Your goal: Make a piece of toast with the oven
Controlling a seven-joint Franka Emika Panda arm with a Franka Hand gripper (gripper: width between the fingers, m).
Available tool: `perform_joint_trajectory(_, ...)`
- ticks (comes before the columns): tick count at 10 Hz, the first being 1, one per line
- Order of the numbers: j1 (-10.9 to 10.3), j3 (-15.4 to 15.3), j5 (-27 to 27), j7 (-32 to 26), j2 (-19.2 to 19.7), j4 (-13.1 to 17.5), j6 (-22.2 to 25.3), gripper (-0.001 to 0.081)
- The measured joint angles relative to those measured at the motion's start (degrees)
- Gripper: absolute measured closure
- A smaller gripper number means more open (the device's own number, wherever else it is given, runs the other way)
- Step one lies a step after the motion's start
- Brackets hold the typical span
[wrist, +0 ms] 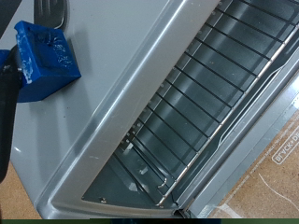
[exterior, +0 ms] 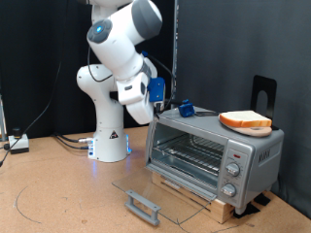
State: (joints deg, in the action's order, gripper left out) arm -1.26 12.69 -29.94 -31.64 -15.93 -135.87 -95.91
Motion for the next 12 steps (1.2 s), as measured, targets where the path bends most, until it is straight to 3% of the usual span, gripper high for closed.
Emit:
perform_joint_trajectory(1, 0.0, 0.0, -0.4, 0.4, 0.1, -0.1, -0.2, -0.0004)
perform_joint_trajectory(2, -0.2, -0.3, -1.7, -2.4, -0.4, -0.6, -3.6, -0.0004)
perform_joint_trajectory(4, -1.7, -1.5, -6.2, -11.6, -4.4, -2.3, -9.2, -0.0004)
perform_joint_trajectory(5, -2.3, -1.4, -7.4, -15.5, -6.6, -2.8, -8.6, -0.0004)
perform_joint_trajectory(7, -2.9, -1.5, -7.2, -19.0, -10.1, -2.8, -2.9, -0.0004)
perform_joint_trajectory(9, -3.0, -2.4, -6.2, -18.6, -13.7, -3.0, 0.7, -0.0004)
perform_joint_trajectory(12, -2.9, -4.5, -6.1, -13.5, -20.2, -4.3, 1.5, -0.0004)
